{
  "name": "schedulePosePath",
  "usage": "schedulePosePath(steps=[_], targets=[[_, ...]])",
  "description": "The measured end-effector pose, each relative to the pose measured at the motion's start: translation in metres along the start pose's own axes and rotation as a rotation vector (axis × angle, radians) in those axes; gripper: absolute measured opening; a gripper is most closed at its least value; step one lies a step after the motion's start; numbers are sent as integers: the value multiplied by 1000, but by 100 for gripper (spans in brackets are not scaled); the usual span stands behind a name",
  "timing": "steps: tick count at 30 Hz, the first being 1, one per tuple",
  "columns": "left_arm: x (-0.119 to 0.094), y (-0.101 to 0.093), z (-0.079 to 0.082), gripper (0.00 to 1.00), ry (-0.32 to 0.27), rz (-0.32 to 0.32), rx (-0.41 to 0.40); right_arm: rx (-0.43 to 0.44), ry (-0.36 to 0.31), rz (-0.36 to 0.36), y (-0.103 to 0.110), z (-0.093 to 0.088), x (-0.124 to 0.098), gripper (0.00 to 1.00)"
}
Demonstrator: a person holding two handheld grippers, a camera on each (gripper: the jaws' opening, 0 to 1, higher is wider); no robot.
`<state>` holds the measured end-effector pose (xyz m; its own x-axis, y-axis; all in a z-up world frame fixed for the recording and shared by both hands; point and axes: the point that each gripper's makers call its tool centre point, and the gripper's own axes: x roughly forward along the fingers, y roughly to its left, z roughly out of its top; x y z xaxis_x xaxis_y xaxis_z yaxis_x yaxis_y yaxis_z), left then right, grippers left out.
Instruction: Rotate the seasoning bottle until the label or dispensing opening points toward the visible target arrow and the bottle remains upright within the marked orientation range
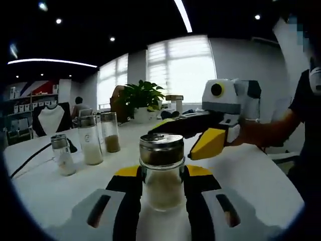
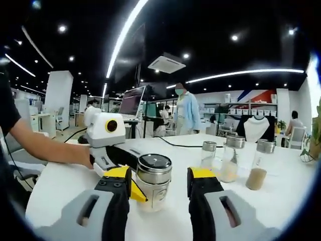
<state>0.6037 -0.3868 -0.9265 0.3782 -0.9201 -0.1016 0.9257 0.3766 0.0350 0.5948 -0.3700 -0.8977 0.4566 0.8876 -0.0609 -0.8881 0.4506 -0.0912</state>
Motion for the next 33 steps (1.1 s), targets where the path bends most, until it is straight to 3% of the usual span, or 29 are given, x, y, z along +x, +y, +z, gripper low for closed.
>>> schedulePosePath(steps=[7, 16, 21, 23, 27, 33], targets=[[-1, -11, 3, 34, -12, -69, 31, 52, 2, 86, 9, -4, 4, 37], [-3, -28, 1, 34, -2, -163, 62, 13, 22, 201, 32, -6, 6, 32], [-7, -31, 2, 34, -19, -193, 42, 29, 14, 208, 35, -4, 5, 32], [-6, -29, 6, 34, -48, -183, 23, 64, 10, 189, 31, -1, 6, 32], [-2, -23, 7, 35, -60, -144, -10, 41, 28, 124, 21, 0, 8, 32], [1, -10, -6, 42, 0, -42, -19, 70, 14, 76, 13, 5, 11, 31]])
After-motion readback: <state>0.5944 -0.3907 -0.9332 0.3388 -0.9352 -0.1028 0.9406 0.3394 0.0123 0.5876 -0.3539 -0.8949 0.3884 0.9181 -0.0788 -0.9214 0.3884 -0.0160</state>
